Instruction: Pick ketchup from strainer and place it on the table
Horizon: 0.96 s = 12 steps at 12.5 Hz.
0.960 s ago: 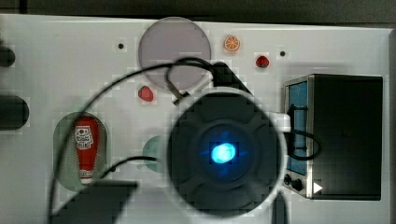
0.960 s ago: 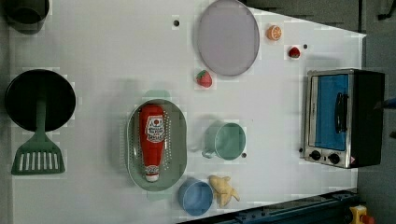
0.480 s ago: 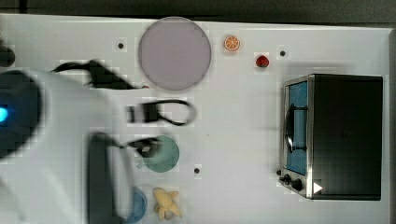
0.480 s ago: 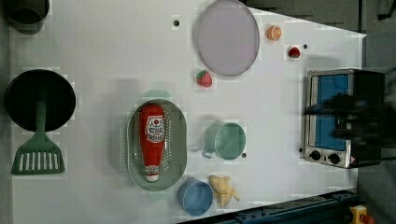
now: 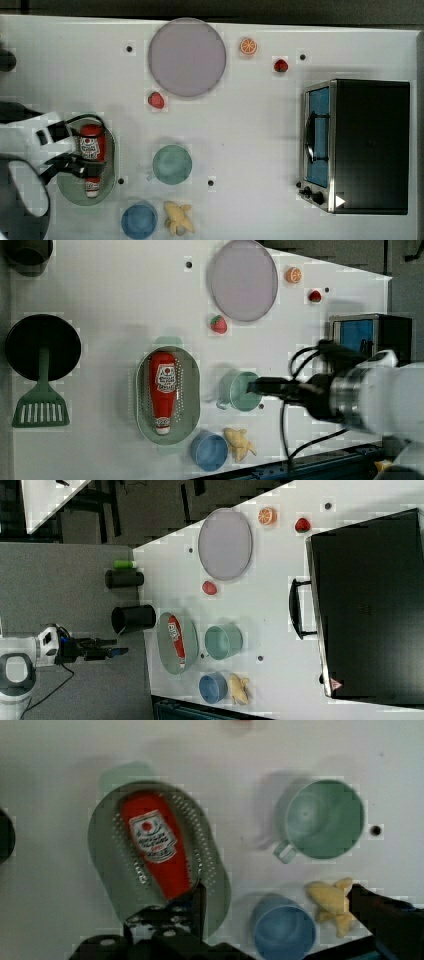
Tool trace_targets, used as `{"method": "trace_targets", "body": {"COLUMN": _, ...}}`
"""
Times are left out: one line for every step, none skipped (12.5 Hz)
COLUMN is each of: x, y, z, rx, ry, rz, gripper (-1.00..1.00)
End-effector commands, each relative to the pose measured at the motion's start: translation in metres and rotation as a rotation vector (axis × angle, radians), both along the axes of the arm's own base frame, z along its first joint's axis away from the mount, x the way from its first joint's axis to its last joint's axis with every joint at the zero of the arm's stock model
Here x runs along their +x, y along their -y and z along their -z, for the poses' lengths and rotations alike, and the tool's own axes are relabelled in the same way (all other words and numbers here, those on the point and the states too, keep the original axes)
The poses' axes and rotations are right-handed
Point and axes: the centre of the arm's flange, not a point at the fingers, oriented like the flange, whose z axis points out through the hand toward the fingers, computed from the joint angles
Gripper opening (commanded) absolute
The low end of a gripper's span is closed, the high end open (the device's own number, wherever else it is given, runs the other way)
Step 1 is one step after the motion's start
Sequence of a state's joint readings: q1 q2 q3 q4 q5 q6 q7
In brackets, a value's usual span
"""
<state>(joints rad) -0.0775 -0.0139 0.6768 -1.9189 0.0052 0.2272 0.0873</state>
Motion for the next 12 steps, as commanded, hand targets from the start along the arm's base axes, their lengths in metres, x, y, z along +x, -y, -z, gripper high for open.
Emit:
{"method": "trace_targets", "body": {"x": -0.01, "y": -0.015, "z": 0.024, "rx": 0.025, "ry": 0.032, "rz": 0.011, "gripper": 1.0}}
{"method": "trace_targets", "body": {"x": -0.018, "y": -0.026, "z": 0.042, "rx": 0.039, "ry": 0.034, "rz": -0.015, "gripper": 1.0}}
{"method": "trace_targets", "body": {"x": -0.025, "y": -0.035, "z": 0.06, "rx": 0.057, "ry": 0.041, "rz": -0.039, "gripper": 1.0}}
{"method": "trace_targets", "body": {"x": -0.031, "y": -0.043, "z": 0.079, "rx": 0.077, "ry": 0.049, "rz": -0.059, "gripper": 1.0}}
{"method": "trace_targets", "body": {"x": -0.036, "y": -0.047, "z": 0.097, "rx": 0.095, "ry": 0.058, "rz": -0.077, "gripper": 1.0}}
{"method": "trace_targets", "body": {"x": -0.039, "y": -0.049, "z": 0.115, "rx": 0.11, "ry": 0.068, "rz": -0.095, "gripper": 1.0}}
{"method": "trace_targets", "body": {"x": -0.041, "y": -0.049, "z": 0.133, "rx": 0.119, "ry": 0.082, "rz": -0.117, "gripper": 1.0}}
{"method": "trace_targets", "body": {"x": -0.041, "y": -0.048, "z": 0.149, "rx": 0.126, "ry": 0.098, "rz": -0.145, "gripper": 1.0}}
{"method": "trace_targets", "body": {"x": -0.04, "y": -0.049, "z": 0.164, "rx": 0.136, "ry": 0.109, "rz": -0.173, "gripper": 1.0}}
{"method": "trace_targets", "body": {"x": -0.038, "y": -0.049, "z": 0.178, "rx": 0.15, "ry": 0.116, "rz": -0.192, "gripper": 1.0}}
{"method": "trace_targets", "body": {"x": -0.036, "y": -0.05, "z": 0.19, "rx": 0.168, "ry": 0.116, "rz": -0.196, "gripper": 1.0}}
{"method": "trace_targets", "body": {"x": -0.033, "y": -0.049, "z": 0.203, "rx": 0.183, "ry": 0.106, "rz": -0.186, "gripper": 1.0}}
